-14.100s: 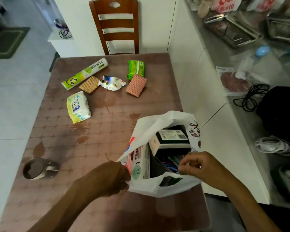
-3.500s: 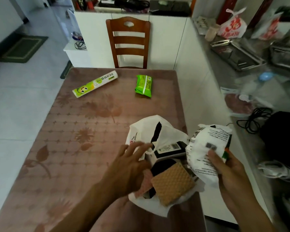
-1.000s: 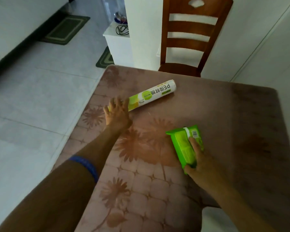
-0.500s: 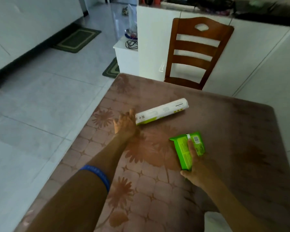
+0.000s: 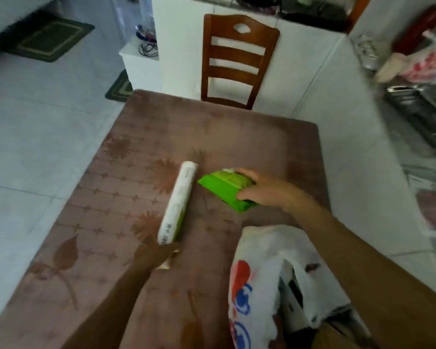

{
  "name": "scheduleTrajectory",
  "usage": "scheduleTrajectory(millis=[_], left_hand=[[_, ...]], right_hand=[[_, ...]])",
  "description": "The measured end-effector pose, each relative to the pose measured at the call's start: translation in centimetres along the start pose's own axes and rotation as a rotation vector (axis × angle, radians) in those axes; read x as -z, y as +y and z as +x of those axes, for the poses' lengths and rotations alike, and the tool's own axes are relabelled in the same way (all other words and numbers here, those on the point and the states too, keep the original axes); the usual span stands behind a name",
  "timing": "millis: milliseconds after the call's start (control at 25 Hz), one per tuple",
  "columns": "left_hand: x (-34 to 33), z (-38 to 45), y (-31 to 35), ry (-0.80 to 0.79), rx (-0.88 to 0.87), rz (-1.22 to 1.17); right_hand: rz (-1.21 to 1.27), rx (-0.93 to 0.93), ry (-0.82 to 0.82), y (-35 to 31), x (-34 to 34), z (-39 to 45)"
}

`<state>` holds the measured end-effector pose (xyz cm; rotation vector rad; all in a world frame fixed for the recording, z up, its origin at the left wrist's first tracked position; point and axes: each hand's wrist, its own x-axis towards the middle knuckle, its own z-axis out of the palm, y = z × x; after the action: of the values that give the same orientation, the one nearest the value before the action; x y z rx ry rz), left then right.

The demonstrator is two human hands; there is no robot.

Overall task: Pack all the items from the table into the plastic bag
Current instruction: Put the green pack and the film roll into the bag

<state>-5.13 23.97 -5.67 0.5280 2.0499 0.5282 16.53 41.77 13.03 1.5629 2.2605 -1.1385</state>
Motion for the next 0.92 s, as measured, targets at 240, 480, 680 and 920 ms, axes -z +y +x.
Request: scheduleTrajectory(millis=[240, 480, 680, 920], left_hand=[[-3.2, -12.1, -4.9, -0.062, 0.009, -0.101], [-3.0, -17.2, -4.9, -0.076, -0.019, -0.347], [1.1, -19.9, -0.2, -0.077, -0.193, -0.506], [2.5, -26.6, 1.1, -0.213, -0.430, -0.558]], right_hand=[[0.410, 0.167, 0.238, 1.7, 4.4, -21.1], [0.746, 0.136, -0.149, 9.2, -1.9, -35.2], [0.253, -0.108, 0.080, 9.1, -10.0, -29.7], [0.038, -0.111, 0.523, 7.3, -15.7, -27.2]])
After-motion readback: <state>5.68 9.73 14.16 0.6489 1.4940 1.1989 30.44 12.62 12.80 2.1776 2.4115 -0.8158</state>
